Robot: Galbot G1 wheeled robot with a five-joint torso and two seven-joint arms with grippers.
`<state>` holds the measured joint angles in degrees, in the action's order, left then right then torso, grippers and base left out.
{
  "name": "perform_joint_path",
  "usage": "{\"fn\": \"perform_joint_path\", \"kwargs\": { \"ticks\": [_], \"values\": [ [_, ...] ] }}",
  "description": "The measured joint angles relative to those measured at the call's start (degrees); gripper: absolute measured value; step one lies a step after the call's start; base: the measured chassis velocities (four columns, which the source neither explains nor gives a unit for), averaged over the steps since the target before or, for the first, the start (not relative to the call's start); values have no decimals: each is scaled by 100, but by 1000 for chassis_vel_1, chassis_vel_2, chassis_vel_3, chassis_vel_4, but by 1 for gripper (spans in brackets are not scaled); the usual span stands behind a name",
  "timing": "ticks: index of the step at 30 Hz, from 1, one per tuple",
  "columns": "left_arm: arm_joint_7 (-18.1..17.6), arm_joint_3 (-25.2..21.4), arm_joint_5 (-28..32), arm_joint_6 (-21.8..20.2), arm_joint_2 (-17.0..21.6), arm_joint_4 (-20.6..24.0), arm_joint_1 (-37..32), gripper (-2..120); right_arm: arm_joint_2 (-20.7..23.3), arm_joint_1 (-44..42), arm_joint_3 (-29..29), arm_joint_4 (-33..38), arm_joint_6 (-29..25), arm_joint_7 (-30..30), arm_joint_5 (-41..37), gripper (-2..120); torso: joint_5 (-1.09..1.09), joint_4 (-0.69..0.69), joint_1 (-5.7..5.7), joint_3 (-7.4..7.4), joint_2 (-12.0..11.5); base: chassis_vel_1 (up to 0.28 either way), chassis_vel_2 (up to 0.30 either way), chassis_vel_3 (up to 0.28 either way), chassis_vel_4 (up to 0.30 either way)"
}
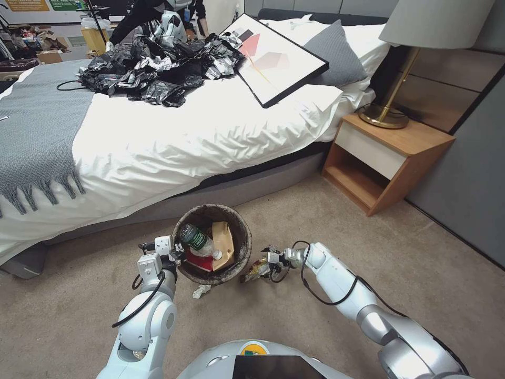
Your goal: Pick up the trash bin, then pick up the garbage from the floor and place it into the trash bin.
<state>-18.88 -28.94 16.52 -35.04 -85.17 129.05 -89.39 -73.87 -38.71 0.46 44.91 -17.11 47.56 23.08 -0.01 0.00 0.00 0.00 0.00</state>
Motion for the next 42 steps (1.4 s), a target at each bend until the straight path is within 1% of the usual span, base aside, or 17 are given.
{"fn": "perform_joint_path", "kwargs": {
  "ticks": [9, 10, 11, 20, 21, 23, 24, 25, 28, 29, 33, 35, 36, 38, 39, 40, 42],
  "values": [
    [0, 0, 0, 0, 0, 0, 0, 0, -228, 171, 158, -713, -141, -128, 67, 98, -6, -5, -1, -2, 2, 0, 0, 0, 0],
    [0, 0, 0, 0, 0, 0, 0, 0, -228, 171, 158, -713, -141, -128, 67, 98, -6, -5, -1, -2, 2, 0, 0, 0, 0],
    [1, 1, 0, 0, 0, 0, 0, 0, -246, 198, 189, -815, -163, -161, 56, 98, -2, 0, -1, -2, 2, 0, 0, 0, 0],
    [1, 1, 0, 0, 0, 0, 0, 0, -246, 228, 197, -873, -165, -326, -21, 98, 3, 0, 0, -1, 1, 0, 0, 0, 0],
    [1, 1, 0, 0, 0, 0, 0, 0, -245, 236, 197, -876, -165, -364, -26, 98, 6, 4, 0, -1, 1, 0, 0, 0, 0],
    [0, 0, 0, 0, 0, 0, 0, 0, -243, 244, 197, -881, -164, -396, -36, 96, 5, 4, 0, 0, 1, 0, 0, 0, 0],
    [-1, -1, 0, 0, 0, 0, 0, 0, -241, 244, 197, -887, -166, -407, -50, 94, -1, 2, 0, 0, 1, 0, 0, 0, 0],
    [0, 0, 0, 0, 0, 0, 0, 0, -240, 244, 197, -889, -168, -415, -63, 92, 0, -1, 0, 0, 1, 0, 0, 0, 0],
    [1, 1, 0, 0, 0, 0, 0, 0, -238, 244, 199, -888, -169, -441, -85, 92, 3, -1, 0, 0, 1, 0, 0, 0, 0],
    [0, 0, 0, 0, 0, 0, 0, 0, -223, 237, 194, -863, -160, -455, -209, 88, 3, 3, 0, 0, 0, 0, 0, 0, 0],
    [0, 1, 0, 0, 1, 0, 0, 0, -172, 183, 168, -724, -74, -455, -488, 80, 4, 1, 0, 1, -1, 0, 0, 0, 0],
    [0, 1, 0, 0, 0, 0, 0, 0, -80, 120, 64, -519, 46, -381, -1066, 70, 0, 1, 0, 1, -1, 0, 0, 0, 0],
    [0, 1, 0, 0, 0, 0, 0, 0, -80, 120, 64, -519, 46, -381, -1066, 70, 0, 1, 0, 1, -1, 0, 0, 0, 0],
    [1, 0, 0, 0, 0, 0, 0, 0, -40, 86, 17, -439, 102, -344, -1423, 60, 3, 1, 0, 1, -1, 0, 0, 0, 0],
    [0, 0, 0, 0, 0, 0, 0, 0, -22, 80, 17, -425, 109, -338, -1495, 54, 2, 1, 0, 1, -1, 0, 0, 0, 0],
    [0, 0, 0, 0, 0, 0, 0, 0, -22, 80, 17, -425, 109, -338, -1495, 54, 2, 1, 0, 1, -1, 0, 0, 0, 0],
    [0, 0, 0, 0, 0, 0, 0, 0, 19, 58, 18, -392, 110, -335, -1548, 44, 2, 0, 0, 1, -1, 0, 0, 0, 0]
  ]
}}
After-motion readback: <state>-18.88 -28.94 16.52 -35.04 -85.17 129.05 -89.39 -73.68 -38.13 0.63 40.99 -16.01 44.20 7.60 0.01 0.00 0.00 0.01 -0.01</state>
